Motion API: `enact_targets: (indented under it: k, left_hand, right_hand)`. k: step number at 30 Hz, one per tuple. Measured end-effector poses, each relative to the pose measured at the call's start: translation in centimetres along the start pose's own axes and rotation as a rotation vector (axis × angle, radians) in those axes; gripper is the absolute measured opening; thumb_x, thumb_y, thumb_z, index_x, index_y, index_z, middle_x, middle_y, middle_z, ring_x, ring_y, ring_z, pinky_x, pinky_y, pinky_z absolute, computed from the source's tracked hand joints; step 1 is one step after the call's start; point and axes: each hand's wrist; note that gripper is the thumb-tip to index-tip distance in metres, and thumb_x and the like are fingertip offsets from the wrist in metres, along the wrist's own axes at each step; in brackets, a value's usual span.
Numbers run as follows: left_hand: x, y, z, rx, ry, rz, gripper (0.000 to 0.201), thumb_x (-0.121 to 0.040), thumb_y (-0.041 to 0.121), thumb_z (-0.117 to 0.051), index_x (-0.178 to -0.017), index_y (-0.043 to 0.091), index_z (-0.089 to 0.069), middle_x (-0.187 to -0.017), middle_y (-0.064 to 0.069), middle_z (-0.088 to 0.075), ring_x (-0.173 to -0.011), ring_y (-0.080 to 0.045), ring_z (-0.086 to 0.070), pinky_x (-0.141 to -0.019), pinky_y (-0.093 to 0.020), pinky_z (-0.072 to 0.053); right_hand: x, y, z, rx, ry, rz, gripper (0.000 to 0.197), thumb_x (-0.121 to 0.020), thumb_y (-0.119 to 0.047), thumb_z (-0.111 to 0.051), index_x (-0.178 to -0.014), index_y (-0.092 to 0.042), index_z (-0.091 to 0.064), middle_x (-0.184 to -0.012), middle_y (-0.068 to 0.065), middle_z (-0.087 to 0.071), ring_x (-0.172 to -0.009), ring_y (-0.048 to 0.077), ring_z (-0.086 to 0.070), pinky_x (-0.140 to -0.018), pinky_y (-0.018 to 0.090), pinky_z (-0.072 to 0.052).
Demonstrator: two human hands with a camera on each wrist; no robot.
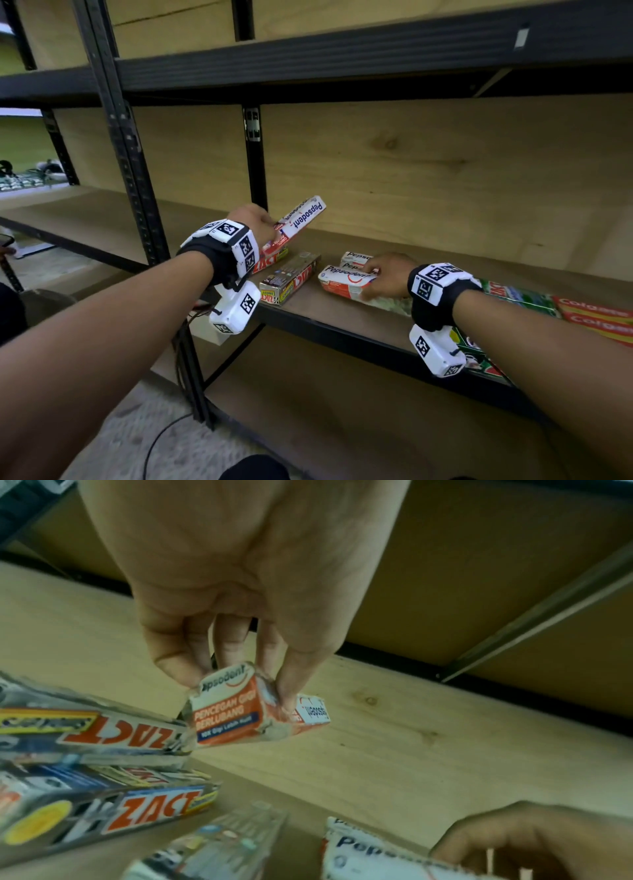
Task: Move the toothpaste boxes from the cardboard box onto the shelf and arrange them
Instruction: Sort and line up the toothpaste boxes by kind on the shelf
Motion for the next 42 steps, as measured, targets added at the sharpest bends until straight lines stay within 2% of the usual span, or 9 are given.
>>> enact_targets:
  k: [5, 10, 19, 26, 31, 34, 36, 38, 42]
  left_hand:
    - [0.3, 0.7, -0.7, 0.335, -0.067, 0.055, 0.027, -0.085, 0.022, -0.071, -0.111, 0.02, -0.071, -0.094, -0.001, -0.07, -0.068, -0.015, -0.059, -0.066, -0.023, -0.049]
    - [1.2, 2.2, -1.1, 0.67, -0.173, 0.15, 0.038, -0.084, 0.021, -0.075, -0.12, 0.017, -0.064, -0.102, -0.009, -0.073, -0.088, -0.025, -0.072, -0.077, -0.037, -0.059]
    - [3.8, 3.9, -2.7, 1.116, -0.425, 0.157, 0.05, -0.086, 0.015, -0.071, -0.134, 0.023, -0.056, -0.103, -0.009, -0.075, -0.095, -0.024, -0.072, -0.088, -0.042, -0.056]
    - [5.3, 4.7, -4.3, 1.308, -0.529, 0.1, 0.044, -0.086, 0.013, -0.071, -0.128, 0.026, -0.061, -0.115, -0.008, -0.071, -0.104, -0.031, -0.069, -0.087, -0.044, -0.057]
    - [4.5, 3.9, -4.6, 0.89, -0.189, -0.019, 0.078, -0.082, -0.012, -0.062, -0.143, 0.031, -0.038, -0.132, -0.004, -0.051, -0.102, -0.034, -0.066, -0.08, -0.046, -0.059]
    - [4.2, 2.6, -4.8, 0.275, -0.017, -0.377, 0.096, -0.074, 0.004, -0.079, -0.148, 0.037, -0.027, -0.153, -0.003, -0.027, -0.131, -0.025, -0.045, -0.105, -0.042, -0.045]
    - [4.3, 2.0, -5.0, 0.075, -0.041, -0.525, 0.074, -0.074, 0.015, -0.082, -0.138, 0.028, -0.048, -0.144, 0.0, -0.043, -0.127, -0.016, -0.046, -0.104, -0.024, -0.041]
    - [4.3, 1.6, -5.2, 0.062, -0.032, -0.506, 0.039, -0.077, 0.021, -0.081, -0.111, 0.024, -0.065, -0.111, 0.007, -0.065, -0.088, -0.006, -0.059, -0.068, -0.006, -0.042]
    - [4.0, 0.7, -5.7, 0.056, -0.091, -0.386, 0.02, -0.086, 0.014, -0.067, -0.103, 0.025, -0.065, -0.088, 0.008, -0.072, -0.068, -0.002, -0.06, -0.062, -0.022, -0.05]
  right_hand:
    - [-0.6, 1.3, -0.3, 0.045, 0.01, -0.015, 0.052, -0.074, -0.032, -0.083, -0.123, -0.03, -0.067, -0.139, -0.002, -0.052, -0.123, 0.018, -0.053, -0.093, 0.022, -0.042]
    - [-0.8, 2.0, 0.0, -0.029, 0.038, -0.011, 0.039, -0.078, -0.033, -0.079, -0.115, -0.035, -0.067, -0.138, -0.006, -0.053, -0.118, 0.015, -0.056, -0.09, 0.021, -0.044]
    - [2.2, -2.4, 2.6, -1.064, 0.068, 0.17, 0.055, -0.089, -0.05, -0.065, -0.139, -0.052, -0.043, -0.124, 0.004, -0.064, -0.1, 0.028, -0.071, -0.082, 0.048, -0.06]
    - [3.1, -3.0, 2.3, -1.309, 0.083, 0.211, 0.059, -0.092, -0.009, -0.065, -0.139, -0.041, -0.048, -0.106, 0.016, -0.074, -0.083, 0.032, -0.071, -0.081, 0.051, -0.06]
    - [4.1, -1.3, 3.1, -1.482, -0.039, -0.002, 0.035, -0.101, -0.021, -0.038, -0.127, -0.01, -0.058, -0.1, 0.025, -0.066, -0.058, 0.023, -0.056, -0.052, 0.03, -0.048]
    - [5.2, 0.2, 3.4, -1.458, -0.211, -0.039, 0.035, -0.093, -0.019, -0.041, -0.121, -0.01, -0.062, -0.107, 0.035, -0.064, -0.054, 0.021, -0.049, -0.046, 0.023, -0.04]
    - [5.6, 0.8, 3.2, -1.43, -0.26, -0.031, 0.036, -0.091, -0.014, -0.04, -0.118, -0.013, -0.064, -0.103, 0.036, -0.065, -0.052, 0.019, -0.045, -0.043, 0.021, -0.036]
    - [5.7, 1.3, 2.9, -1.372, -0.274, -0.038, 0.04, -0.097, -0.011, -0.03, -0.119, -0.016, -0.064, -0.101, 0.036, -0.065, -0.049, 0.018, -0.044, -0.041, 0.019, -0.033]
    - [5.4, 2.2, 2.0, -1.094, -0.249, -0.179, 0.034, -0.103, -0.012, -0.034, -0.122, -0.018, -0.062, -0.087, 0.02, -0.066, -0.054, 0.018, -0.044, -0.039, 0.019, -0.031]
Point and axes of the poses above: each hand's wrist, its own x-axis away from the middle knuckle, its own z-axis out of the back of the hand, y = z × x
